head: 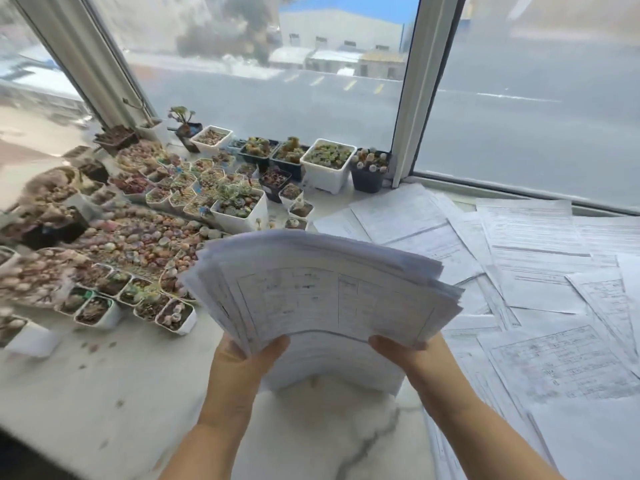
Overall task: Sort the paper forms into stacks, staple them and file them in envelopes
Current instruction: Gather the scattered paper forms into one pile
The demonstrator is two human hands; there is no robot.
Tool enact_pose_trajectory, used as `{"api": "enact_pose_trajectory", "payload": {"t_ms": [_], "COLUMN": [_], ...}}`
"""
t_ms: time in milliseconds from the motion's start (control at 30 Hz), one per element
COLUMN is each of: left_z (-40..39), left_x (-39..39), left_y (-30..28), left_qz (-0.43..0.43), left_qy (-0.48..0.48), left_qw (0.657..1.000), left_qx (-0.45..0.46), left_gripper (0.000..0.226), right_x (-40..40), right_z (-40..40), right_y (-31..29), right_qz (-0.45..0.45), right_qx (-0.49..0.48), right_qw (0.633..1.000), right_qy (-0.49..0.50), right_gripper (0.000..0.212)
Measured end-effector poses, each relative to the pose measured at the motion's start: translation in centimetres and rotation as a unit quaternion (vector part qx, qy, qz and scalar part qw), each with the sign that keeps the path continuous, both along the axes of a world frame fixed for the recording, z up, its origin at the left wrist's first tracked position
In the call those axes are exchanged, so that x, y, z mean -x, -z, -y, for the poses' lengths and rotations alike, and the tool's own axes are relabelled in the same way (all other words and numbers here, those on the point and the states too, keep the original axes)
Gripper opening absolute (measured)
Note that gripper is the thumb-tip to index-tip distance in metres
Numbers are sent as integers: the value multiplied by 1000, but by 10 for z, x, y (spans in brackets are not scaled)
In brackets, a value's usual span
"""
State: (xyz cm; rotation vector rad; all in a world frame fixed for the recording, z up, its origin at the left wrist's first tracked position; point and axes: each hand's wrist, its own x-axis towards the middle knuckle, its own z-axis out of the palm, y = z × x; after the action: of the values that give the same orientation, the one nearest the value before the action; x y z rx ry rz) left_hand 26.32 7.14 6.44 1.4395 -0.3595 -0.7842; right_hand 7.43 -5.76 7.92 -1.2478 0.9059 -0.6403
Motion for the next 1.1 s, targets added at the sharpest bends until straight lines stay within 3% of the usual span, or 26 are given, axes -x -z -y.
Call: {"api": "enact_pose_trajectory", "payload": {"t_ms": [100,233,267,367,467,567,700,800,933,1100], "left_z": [5,-2,-5,-5,6,17,20,15,14,15], "left_x": [14,6,2,-5,5,15,6,-4,2,-1], "left_y": [-6,-20,-18,-10,-8,-12,-26,-8,16,10], "left_qz": [11,85,100,86,81,138,89,86,121,212], "left_qy": [-22,-27,-18,-6,2,-20,-33,-3,31,0], "left_qw": [1000,995,994,995,996,990,993,996,988,969], "left_qx": [18,43,42,46,35,3,70,13,-90,-129], "left_gripper": [42,31,31,66,47,26,41,55,46,23], "right_x": [-8,3,6,9,2,-7,-7,1,3,-4], "right_z": [-2,4,4,4,4,4,7,13,10,11], "right_y": [-5,-21,-22,-14,-3,-5,-22,-5,28,35], "right_qz": [1,29,25,19,30,7,39,33,-57,-104], "right_qx": [8,33,36,26,34,48,80,40,16,-19], "right_qw": [1000,999,999,999,998,997,996,999,998,994], "right_qy": [28,8,-3,-5,32,62,22,-8,-24,18], "right_gripper": [28,27,29,34,21,13,24,40,42,17]}}
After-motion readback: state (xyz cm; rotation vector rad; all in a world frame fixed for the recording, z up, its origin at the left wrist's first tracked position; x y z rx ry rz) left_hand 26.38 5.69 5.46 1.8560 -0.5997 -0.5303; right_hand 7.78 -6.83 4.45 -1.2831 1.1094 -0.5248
